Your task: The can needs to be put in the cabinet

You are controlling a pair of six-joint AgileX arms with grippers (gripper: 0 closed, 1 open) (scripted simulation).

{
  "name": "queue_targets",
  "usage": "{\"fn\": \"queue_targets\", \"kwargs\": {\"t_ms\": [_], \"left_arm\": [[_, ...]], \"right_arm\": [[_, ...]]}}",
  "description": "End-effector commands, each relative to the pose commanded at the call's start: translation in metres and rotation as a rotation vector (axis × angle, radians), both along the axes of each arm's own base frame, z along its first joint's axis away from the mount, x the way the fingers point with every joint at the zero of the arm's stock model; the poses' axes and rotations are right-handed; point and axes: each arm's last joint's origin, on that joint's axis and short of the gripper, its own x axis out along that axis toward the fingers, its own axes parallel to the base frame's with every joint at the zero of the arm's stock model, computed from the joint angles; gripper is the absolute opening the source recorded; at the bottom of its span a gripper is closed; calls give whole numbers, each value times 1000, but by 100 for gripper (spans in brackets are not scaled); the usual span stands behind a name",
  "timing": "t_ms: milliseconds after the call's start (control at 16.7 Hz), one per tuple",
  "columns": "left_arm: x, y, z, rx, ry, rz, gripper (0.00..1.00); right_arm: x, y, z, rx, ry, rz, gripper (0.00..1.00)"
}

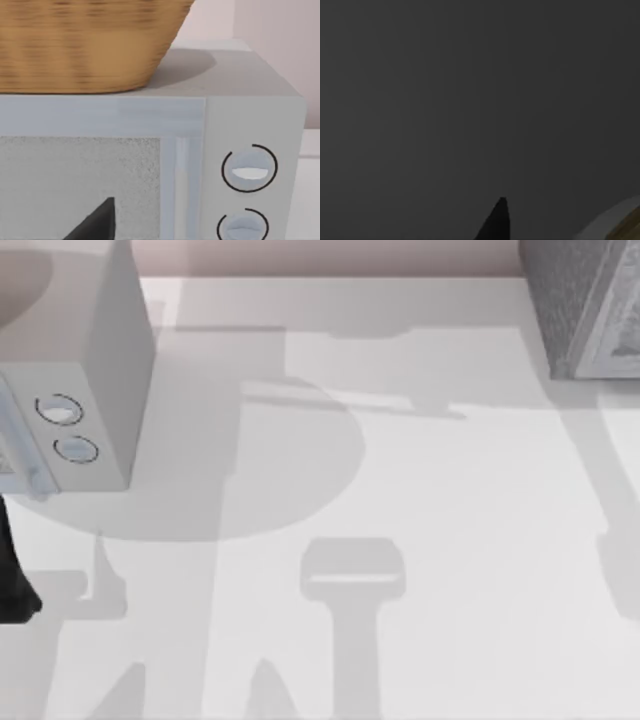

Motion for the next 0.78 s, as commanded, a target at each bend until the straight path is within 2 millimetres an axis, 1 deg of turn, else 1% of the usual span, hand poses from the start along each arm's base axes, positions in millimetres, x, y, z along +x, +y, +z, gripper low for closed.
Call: {"fn": "queue_targets", "kwargs": {"t_ms": [180, 360, 420, 720, 780], "left_arm": [[0, 0, 0, 0, 0, 0, 100], [0, 0, 0, 0, 0, 0, 100], [0, 0, 0, 0, 0, 0, 100], [0, 0, 0, 0, 0, 0, 100], [0, 0, 0, 0, 0, 0, 100]], "right_arm": [[14, -2, 1, 3, -20, 0, 0], [32, -4, -9, 1, 0, 0, 0], [35, -4, -11, 0, 7, -1, 0], [35, -4, -12, 0, 9, -1, 0], [35, -4, -12, 0, 9, -1, 8]]}}
